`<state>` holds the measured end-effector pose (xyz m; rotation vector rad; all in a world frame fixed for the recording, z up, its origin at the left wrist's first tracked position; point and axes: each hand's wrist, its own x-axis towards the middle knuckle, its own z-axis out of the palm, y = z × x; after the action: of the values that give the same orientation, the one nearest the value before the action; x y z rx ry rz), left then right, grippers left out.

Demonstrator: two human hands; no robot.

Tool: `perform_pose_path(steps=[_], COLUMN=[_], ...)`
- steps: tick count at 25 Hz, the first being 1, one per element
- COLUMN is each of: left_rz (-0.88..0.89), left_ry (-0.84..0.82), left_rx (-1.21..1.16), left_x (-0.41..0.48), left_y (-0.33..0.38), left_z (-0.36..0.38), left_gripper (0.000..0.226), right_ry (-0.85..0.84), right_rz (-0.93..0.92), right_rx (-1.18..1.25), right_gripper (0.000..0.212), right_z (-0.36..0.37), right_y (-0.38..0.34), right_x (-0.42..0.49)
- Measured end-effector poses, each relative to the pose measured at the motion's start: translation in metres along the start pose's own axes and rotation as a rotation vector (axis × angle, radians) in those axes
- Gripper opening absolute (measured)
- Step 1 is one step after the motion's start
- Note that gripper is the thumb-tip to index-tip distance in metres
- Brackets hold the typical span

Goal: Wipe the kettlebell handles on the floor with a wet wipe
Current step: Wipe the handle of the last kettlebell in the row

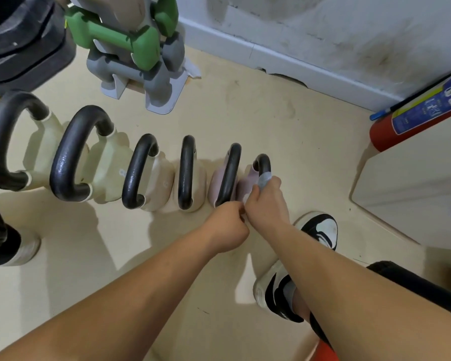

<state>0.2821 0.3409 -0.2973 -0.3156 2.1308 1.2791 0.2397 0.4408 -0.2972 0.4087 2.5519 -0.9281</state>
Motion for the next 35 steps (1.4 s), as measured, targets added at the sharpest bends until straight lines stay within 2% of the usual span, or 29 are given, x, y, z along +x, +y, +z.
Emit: perform_pose_path(steps=[3, 6, 8, 10, 12, 14, 16, 20, 22, 24, 27, 30, 33, 35], left_rz=[-0.005, -0.004, 0.009, 0.033, 0.048, 0.064, 0.058, -0.009, -0.033, -0.040, -0.036, -0.036, -0.035, -0.034], left_ry=[0.019, -0.024, -0.028, 0.011, 0.067, 0.067, 0.034, -0.005, 0.006, 0.009, 0.014, 0.023, 0.012, 0.026], left_rx=[0.011, 0.014, 0.007, 0.026, 0.055, 0.022, -0.016, -0.024, -0.010, -0.018, -0.043, -0.054, -0.038, -0.039], left_x=[0.002, 0.004, 0.004, 0.005, 0.004, 0.002, -0.002, -0.014, -0.017, -0.015, -0.006, 0.001, 0.000, -0.003], left_y=[-0.006, -0.010, -0.006, 0.002, 0.009, 0.012, 0.010, 0.000, -0.004, -0.007, -0.008, -0.009, -0.006, -0.005], left_z=[0.004, 0.003, -0.001, -0.005, -0.007, -0.009, -0.010, -0.009, -0.010, -0.009, -0.006, -0.005, -0.006, -0.006], left_gripper=[0.027, 0.024, 0.019, 0.014, 0.013, 0.011, 0.020, 0.020, 0.018, 0.014, 0.013, 0.025, 0.027, 0.025], right_ry=[-0.009, -0.229, -0.337, -0.271, -0.093, 0.044, 0.095, 0.061, 0.088, 0.159, 0.223, 0.027, -0.153, -0.122], right_rz=[0.008, 0.064, 0.088, 0.067, -0.018, -0.119, -0.176, -0.231, -0.301, -0.248, -0.090, 0.027, 0.286, 0.281], right_rx=[-0.026, -0.299, -0.526, -0.615, -0.517, -0.332, -0.183, -0.328, -0.381, -0.302, -0.142, -0.091, 0.170, 0.220], right_gripper=[0.025, 0.053, 0.046, 0.026, 0.012, 0.022, 0.038, 0.079, 0.088, 0.082, 0.054, 0.025, 0.024, 0.032], right_z=[-0.007, -0.019, -0.022, -0.022, -0.019, -0.012, -0.002, 0.014, 0.019, 0.023, 0.017, -0.001, -0.010, -0.010], right_y=[-0.023, -0.053, -0.064, -0.064, -0.053, -0.033, -0.009, 0.040, 0.051, 0.043, 0.007, -0.030, -0.043, -0.039], right_x=[0.039, 0.083, 0.094, 0.090, 0.076, 0.055, 0.030, -0.023, -0.035, -0.028, 0.006, 0.060, 0.090, 0.080])
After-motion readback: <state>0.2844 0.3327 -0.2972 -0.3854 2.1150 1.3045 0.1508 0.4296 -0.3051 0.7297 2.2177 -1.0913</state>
